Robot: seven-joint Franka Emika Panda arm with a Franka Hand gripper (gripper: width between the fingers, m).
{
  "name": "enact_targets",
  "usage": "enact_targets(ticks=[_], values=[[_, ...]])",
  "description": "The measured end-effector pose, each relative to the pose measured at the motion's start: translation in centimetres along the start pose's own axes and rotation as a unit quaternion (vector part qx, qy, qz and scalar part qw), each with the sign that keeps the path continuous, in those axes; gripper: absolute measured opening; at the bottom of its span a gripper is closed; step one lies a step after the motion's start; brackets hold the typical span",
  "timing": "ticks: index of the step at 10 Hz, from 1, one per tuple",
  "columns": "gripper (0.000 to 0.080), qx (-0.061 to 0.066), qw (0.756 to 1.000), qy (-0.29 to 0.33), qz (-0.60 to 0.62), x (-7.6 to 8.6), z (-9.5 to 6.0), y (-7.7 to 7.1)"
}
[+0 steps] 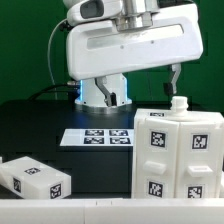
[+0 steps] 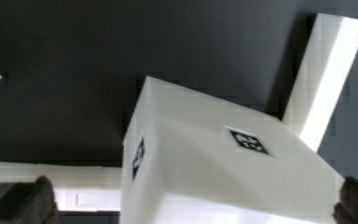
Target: Assemble cabinet
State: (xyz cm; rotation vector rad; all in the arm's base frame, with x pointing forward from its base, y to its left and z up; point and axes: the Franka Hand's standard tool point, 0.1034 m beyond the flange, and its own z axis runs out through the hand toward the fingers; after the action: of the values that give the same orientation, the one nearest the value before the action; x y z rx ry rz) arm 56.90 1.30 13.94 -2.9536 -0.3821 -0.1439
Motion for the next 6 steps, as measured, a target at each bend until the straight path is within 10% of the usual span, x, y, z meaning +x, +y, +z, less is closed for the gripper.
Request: enact_targets(ticks=[4,6], values=[[0.0796,-0.017,0.994,0.000,-0.110,-3.0,2.2,10.9],[0.0796,-0.022,0.994,0.002,-0.106,-3.3,2.9,11.9]])
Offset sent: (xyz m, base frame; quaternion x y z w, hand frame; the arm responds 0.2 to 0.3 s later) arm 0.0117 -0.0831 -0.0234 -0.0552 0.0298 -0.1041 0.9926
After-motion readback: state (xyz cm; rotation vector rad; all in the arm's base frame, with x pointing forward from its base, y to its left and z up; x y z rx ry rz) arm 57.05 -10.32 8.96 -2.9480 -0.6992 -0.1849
